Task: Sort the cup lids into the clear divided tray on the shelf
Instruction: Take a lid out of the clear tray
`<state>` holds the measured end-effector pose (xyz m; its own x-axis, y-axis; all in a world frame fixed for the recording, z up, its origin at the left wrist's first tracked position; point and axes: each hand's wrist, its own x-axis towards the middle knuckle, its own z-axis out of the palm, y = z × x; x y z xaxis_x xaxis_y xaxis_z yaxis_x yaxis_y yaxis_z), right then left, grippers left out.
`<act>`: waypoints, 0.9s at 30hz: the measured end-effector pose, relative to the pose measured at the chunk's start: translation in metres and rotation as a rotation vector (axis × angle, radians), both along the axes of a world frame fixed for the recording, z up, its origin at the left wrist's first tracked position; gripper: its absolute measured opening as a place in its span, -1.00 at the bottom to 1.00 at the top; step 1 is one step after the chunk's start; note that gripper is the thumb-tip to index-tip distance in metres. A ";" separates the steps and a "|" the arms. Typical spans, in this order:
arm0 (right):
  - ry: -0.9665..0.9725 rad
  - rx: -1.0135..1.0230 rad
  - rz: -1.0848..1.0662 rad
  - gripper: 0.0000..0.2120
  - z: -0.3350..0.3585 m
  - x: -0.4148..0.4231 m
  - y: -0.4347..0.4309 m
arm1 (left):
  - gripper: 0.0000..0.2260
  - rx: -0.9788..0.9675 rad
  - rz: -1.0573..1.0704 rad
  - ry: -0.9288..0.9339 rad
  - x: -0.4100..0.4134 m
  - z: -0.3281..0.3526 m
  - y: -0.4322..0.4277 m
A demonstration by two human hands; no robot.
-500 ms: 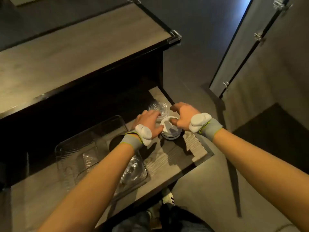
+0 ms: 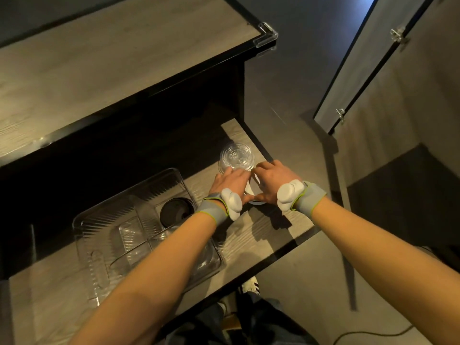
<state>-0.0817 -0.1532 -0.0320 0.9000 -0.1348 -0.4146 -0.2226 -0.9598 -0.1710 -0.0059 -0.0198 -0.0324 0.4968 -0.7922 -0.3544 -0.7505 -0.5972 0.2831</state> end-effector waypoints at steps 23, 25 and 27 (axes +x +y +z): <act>-0.284 0.107 0.265 -0.22 0.115 0.075 0.149 | -0.43 -0.112 0.332 -0.200 0.038 0.110 0.188; -0.287 0.126 0.316 -0.22 0.113 0.084 0.177 | -0.41 -0.094 0.410 -0.204 0.039 0.112 0.220; -0.283 0.158 0.357 -0.24 0.109 0.091 0.202 | -0.41 -0.091 0.500 -0.202 0.039 0.110 0.251</act>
